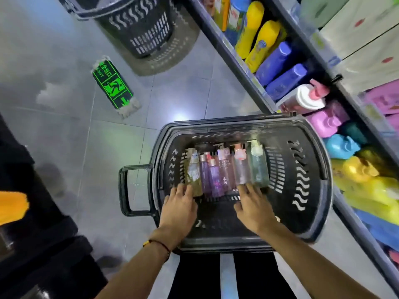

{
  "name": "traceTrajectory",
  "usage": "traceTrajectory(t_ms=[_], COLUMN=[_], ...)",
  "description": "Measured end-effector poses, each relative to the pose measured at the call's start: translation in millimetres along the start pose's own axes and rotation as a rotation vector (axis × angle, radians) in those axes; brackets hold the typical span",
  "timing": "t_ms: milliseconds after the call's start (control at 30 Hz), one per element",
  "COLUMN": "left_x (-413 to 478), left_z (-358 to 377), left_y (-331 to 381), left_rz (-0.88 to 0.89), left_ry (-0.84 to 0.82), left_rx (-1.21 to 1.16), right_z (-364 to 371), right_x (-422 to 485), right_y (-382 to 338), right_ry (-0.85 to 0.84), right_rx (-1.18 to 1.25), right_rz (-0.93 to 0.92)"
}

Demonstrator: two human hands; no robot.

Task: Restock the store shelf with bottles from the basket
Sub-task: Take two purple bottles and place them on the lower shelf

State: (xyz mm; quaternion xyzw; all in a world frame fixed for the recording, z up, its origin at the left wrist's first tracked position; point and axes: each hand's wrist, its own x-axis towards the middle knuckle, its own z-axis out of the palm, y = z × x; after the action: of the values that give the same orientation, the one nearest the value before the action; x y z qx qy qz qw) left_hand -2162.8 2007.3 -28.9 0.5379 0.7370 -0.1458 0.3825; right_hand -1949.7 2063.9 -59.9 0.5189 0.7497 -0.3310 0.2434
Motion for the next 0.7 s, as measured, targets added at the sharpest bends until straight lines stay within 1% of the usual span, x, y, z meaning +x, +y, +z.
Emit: traceTrajectory(t_ms=[133,333,467,633,700], left_x=[38.8,65.0,69.3,73.0,74.5], left_z=[39.9,71.8,82.6,91.4,93.8], left_y=[-5.6,-0.9,-1.9,-6.7,-9.7], left_rz=[-0.016,-0.004,0.010,-0.020,-0.042], left_ry=[-0.021,0.028,0.069,0.051,0.035], left_rx=[-0.046,-0.116,-0.165,-0.147,-0.141], right_z=[51.9,115.2,149.9,167.9,170.5], right_x=[53.0,118.5,148.4,171.6,175.1], right_y=[-1.6,-10.9,-16.5,-28.3,-25.6], right_ry=[-0.003,0.012,0.037,0.046,0.039], right_rx=[0.114,0.279,0.291,0.255,0.287], right_rz=[0.038,0.098,0.146,0.309,0.330])
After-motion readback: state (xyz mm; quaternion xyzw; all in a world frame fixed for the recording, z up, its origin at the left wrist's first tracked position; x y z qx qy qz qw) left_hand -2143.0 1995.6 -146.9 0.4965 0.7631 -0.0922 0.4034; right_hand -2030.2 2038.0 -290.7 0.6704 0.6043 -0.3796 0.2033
